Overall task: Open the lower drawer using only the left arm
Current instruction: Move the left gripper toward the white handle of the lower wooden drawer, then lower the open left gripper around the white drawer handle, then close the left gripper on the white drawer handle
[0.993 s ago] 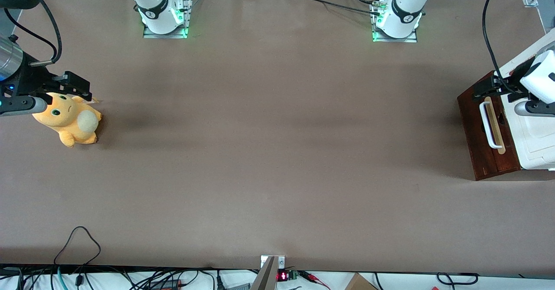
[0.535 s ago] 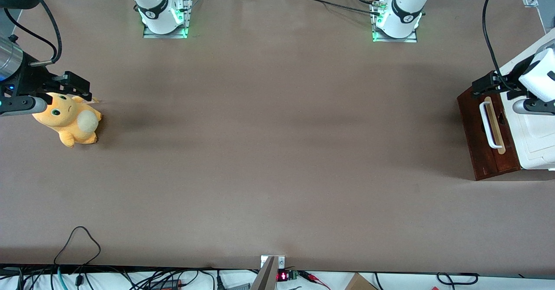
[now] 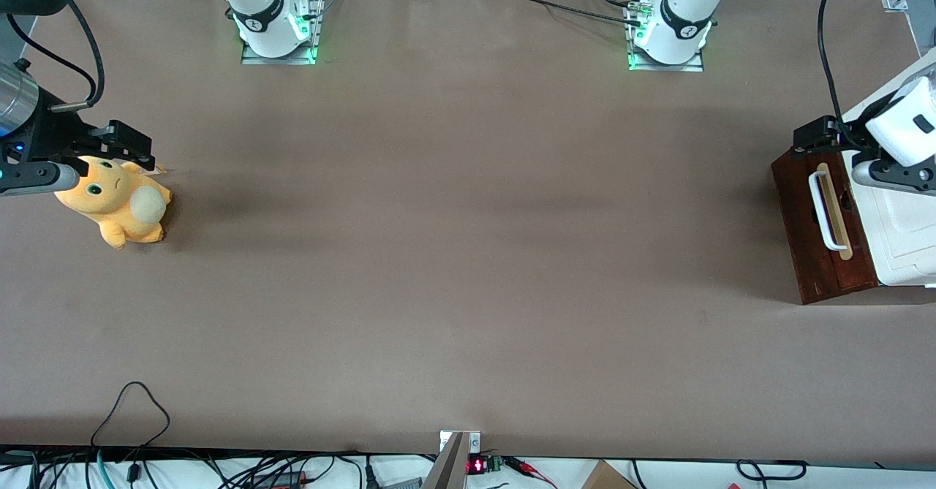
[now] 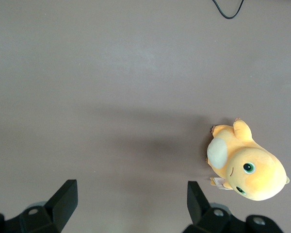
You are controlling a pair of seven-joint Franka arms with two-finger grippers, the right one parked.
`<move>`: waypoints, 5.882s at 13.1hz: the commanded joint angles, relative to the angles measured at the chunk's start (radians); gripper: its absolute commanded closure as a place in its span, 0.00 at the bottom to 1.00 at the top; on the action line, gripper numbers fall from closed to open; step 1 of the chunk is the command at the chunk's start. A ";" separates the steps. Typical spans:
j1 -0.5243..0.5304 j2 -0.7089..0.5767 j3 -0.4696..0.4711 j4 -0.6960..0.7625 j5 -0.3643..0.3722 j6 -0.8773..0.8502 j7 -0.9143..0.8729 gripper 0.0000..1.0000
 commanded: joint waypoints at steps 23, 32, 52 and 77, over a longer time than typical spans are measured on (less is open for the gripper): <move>0.064 0.542 -0.362 -0.455 1.336 -0.243 -1.240 0.10; 0.028 0.571 -0.231 -0.481 1.442 -0.138 -1.282 0.16; 0.027 0.557 -0.203 -0.484 1.508 -0.158 -1.348 0.51; 0.030 0.571 -0.182 -0.478 1.554 -0.115 -1.333 0.88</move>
